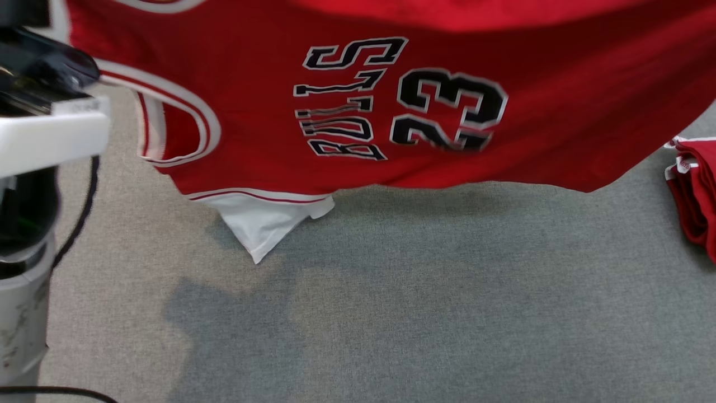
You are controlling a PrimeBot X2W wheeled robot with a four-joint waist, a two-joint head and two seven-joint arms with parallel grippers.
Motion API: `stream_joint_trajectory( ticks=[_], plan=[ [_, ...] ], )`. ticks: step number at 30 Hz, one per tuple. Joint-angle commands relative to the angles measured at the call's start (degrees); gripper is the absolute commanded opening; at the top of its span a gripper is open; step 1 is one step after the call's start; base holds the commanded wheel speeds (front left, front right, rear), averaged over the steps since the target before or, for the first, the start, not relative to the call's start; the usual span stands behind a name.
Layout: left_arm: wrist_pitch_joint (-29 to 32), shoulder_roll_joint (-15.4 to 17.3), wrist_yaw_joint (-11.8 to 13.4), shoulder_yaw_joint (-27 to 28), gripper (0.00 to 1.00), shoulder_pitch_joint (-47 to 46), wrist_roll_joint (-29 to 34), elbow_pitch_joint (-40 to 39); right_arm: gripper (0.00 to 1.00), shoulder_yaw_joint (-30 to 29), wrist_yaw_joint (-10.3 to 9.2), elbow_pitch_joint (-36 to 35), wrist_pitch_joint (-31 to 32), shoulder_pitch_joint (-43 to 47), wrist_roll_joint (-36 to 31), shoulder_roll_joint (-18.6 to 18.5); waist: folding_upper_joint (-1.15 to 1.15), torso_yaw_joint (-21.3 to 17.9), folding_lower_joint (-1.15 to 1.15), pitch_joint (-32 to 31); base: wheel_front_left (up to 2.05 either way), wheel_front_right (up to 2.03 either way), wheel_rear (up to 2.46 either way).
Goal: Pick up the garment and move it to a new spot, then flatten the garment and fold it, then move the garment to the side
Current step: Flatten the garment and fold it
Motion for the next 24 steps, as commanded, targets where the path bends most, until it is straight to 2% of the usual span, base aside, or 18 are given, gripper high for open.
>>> stream_joint_trajectory(
  ticks=[1,7,13,16,19,24],
  plan=[
    [0.7,0.3,0.7,0.3,0.00,-2.4,0.6,-1.9,0.00,-1.2,0.00,-1.1,0.8,-0.9,0.4,0.7,0.00,0.2,0.00,-1.1,0.00,0.00,0.00],
    [3.6,0.8,1.8,-0.1,0.00,-6.5,0.9,-5.8,0.00,-4.0,0.00,-3.5,4.5,-1.1,-0.2,2.0,0.00,0.1,0.00,-2.3,0.00,0.00,0.00],
    [4.7,1.1,1.3,-1.1,0.00,-8.4,0.7,-3.6,0.00,-5.0,0.00,-2.5,8.0,-1.0,-2.3,3.8,0.00,0.2,0.00,-1.4,0.00,0.00,0.00],
    [4.5,2.0,0.8,-2.3,0.00,-10.1,3.2,0.1,0.00,-4.8,0.00,-0.4,9.6,-3.0,-3.9,4.6,0.00,0.3,0.00,0.3,0.00,0.00,0.00],
    [3.9,1.3,0.2,-3.0,0.00,-11.9,3.4,3.8,0.00,-3.8,0.00,1.5,10.4,-5.0,-4.3,5.9,0.00,0.3,0.00,1.7,0.00,0.00,0.00],
    [1.8,0.2,-2.8,-4.5,0.00,-20.2,4.0,18.9,0.00,-0.1,0.00,9.5,10.7,-14.1,-7.8,7.4,0.00,-0.1,0.00,5.4,0.00,0.00,0.00]
  ],
)
